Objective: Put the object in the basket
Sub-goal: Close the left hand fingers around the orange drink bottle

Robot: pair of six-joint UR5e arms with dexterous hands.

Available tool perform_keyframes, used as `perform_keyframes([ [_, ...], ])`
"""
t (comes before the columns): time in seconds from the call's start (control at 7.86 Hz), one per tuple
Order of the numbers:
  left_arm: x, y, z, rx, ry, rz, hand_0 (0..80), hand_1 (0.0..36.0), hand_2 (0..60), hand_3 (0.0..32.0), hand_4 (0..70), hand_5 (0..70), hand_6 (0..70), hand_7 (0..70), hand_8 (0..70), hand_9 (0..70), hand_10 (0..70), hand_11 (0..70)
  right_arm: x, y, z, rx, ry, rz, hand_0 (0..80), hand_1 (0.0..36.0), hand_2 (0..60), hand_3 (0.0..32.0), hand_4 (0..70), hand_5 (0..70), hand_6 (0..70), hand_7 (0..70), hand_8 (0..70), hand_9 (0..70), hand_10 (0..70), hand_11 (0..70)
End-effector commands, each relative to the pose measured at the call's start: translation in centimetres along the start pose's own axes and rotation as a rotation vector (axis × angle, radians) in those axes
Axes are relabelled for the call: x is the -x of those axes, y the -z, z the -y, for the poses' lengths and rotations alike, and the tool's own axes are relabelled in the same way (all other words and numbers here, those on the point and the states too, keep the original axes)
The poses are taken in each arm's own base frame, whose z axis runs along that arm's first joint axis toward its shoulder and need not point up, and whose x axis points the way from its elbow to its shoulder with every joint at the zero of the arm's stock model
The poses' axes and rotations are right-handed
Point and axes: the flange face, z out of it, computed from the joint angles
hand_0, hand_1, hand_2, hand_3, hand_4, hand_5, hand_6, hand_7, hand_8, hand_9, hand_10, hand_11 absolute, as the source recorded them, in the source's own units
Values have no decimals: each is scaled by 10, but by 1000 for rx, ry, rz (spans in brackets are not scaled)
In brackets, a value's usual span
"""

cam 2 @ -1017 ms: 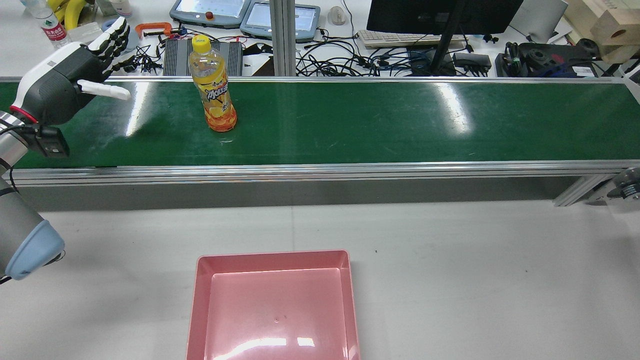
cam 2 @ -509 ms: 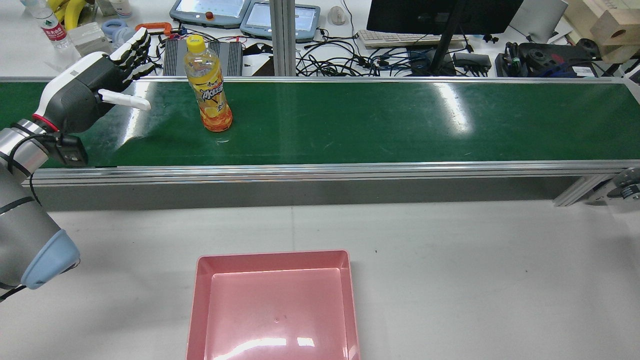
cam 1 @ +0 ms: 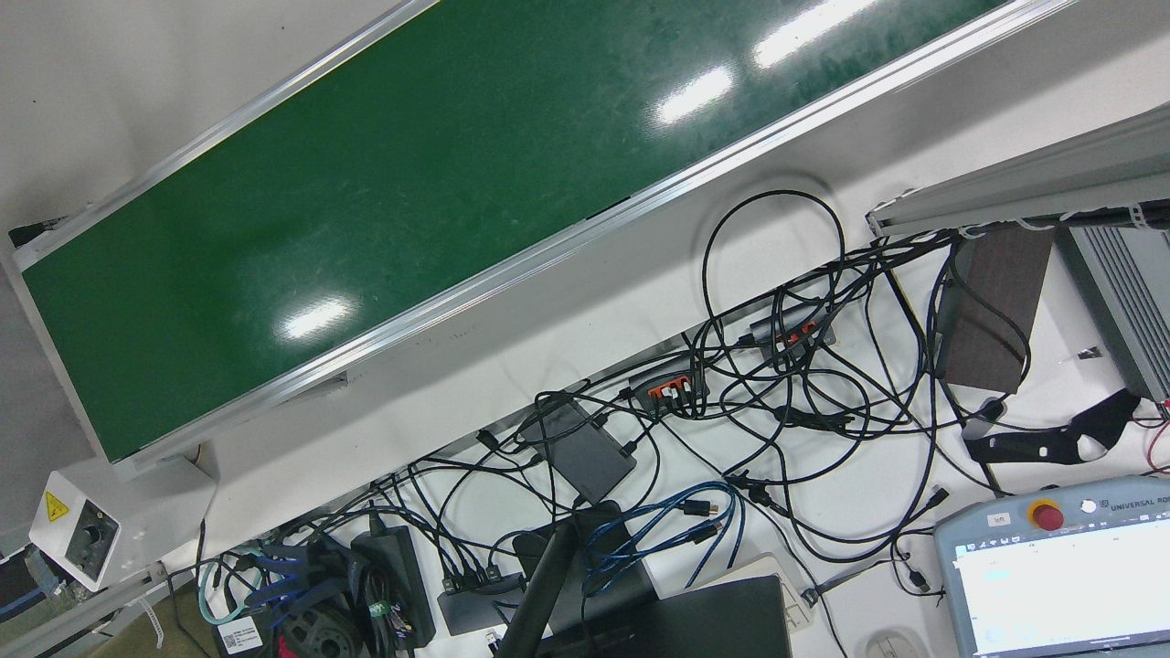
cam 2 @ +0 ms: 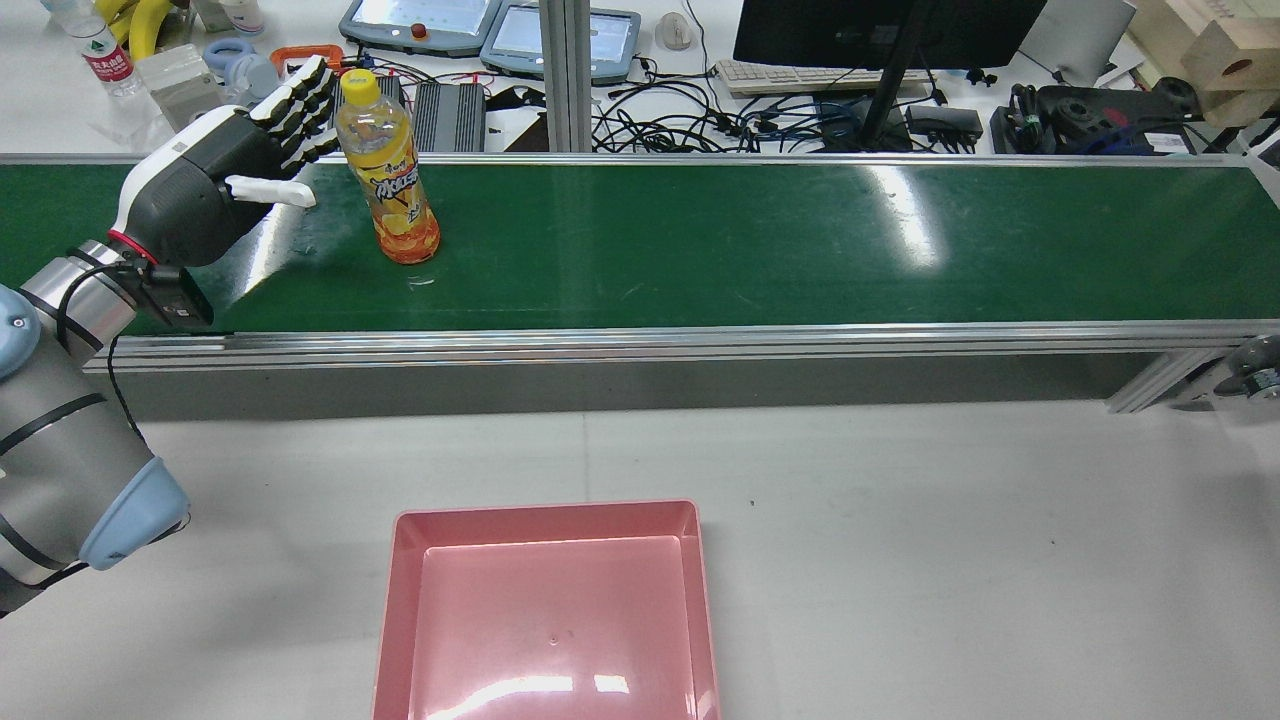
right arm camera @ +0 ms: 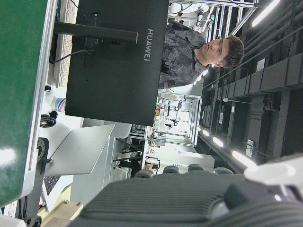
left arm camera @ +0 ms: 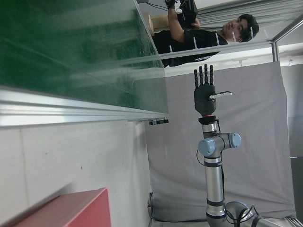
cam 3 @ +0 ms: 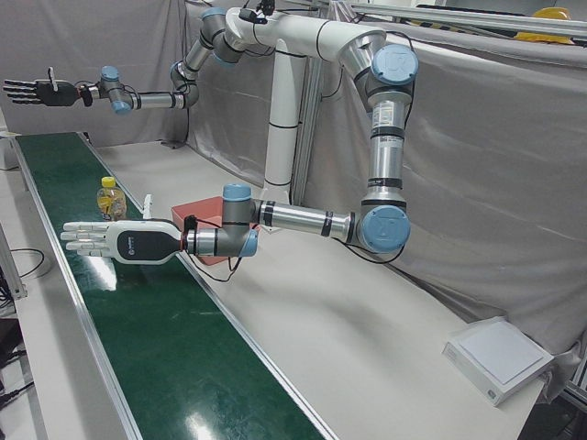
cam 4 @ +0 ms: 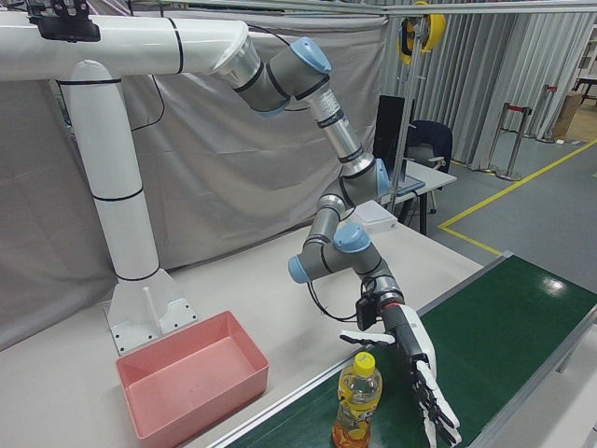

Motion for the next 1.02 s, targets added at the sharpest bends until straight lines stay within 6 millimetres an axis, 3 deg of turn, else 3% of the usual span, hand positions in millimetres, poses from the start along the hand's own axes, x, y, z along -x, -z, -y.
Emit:
perform_keyframes([
  [0.0, -1, -1, 2, -21, -50, 7, 460, 94, 0, 0, 0, 20, 0, 0, 0, 14, 64, 108, 0, 0, 0, 0, -1, 0, 0, 0, 0, 0, 0, 0, 0, 0, 0, 0, 0, 0],
  [0.76, -2, -13, -17, 14, -30, -3, 462, 104, 4, 0, 6, 52, 0, 0, 11, 40, 75, 123, 1, 0, 0, 0, -1, 1, 0, 0, 0, 0, 0, 0, 0, 0, 0, 0, 0, 0],
  [0.89, -3, -13, -16, 13, -21, -5, 461, 118, 67, 0, 3, 100, 0, 12, 41, 81, 107, 170, 1, 0, 0, 0, -1, 1, 0, 0, 0, 0, 0, 0, 0, 0, 0, 0, 0, 0],
])
